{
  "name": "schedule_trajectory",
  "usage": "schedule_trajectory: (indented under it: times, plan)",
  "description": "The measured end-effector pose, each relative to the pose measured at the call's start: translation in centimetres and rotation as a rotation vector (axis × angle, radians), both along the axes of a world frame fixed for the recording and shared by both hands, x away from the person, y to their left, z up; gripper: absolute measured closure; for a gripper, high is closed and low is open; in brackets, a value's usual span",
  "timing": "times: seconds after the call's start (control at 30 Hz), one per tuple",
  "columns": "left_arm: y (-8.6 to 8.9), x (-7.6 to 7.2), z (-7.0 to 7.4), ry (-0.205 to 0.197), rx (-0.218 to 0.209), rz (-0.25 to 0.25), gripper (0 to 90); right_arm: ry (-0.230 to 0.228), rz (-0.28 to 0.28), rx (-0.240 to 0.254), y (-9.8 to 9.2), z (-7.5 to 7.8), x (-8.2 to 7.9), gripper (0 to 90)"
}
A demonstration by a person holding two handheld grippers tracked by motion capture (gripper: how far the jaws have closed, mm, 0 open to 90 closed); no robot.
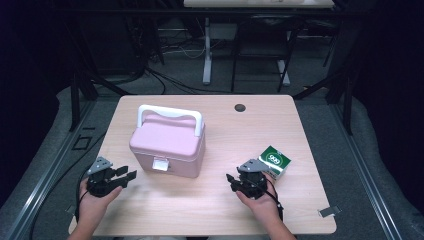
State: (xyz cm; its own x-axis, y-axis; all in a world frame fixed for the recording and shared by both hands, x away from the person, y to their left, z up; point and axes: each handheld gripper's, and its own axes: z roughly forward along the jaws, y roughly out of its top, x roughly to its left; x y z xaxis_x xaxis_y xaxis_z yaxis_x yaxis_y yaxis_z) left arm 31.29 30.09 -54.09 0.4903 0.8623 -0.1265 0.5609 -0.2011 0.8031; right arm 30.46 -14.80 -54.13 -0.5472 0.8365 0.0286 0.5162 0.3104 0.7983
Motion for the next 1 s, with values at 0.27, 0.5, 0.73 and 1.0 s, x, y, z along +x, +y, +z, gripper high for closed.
schedule_trajectory:
  times: [0.27, 0.5, 0.73, 1.0]
  plan:
    - [0.2, 0.2, 0.3, -0.004, 0.008, 0.002, 58.8, -0.01, -0.002, -0.002, 0.0, 0.2, 0.0, 53.2]
    - [0.6, 1.2, 1.0, 0.007, -0.028, 0.038, 62.9, 0.003, 0.001, -0.006, 0.2, 0.6, 0.5, 53.7]
    - [0.6, 2.2, 1.5, -0.002, -0.012, 0.056, 65.4, 0.017, -0.006, 0.011, 0.5, 1.4, 1.3, 55.5]
    - [0.5, 3.9, 2.4, -0.027, 0.006, 0.053, 69.8, 0.003, -0.003, 0.019, 1.6, 1.7, 2.3, 60.8]
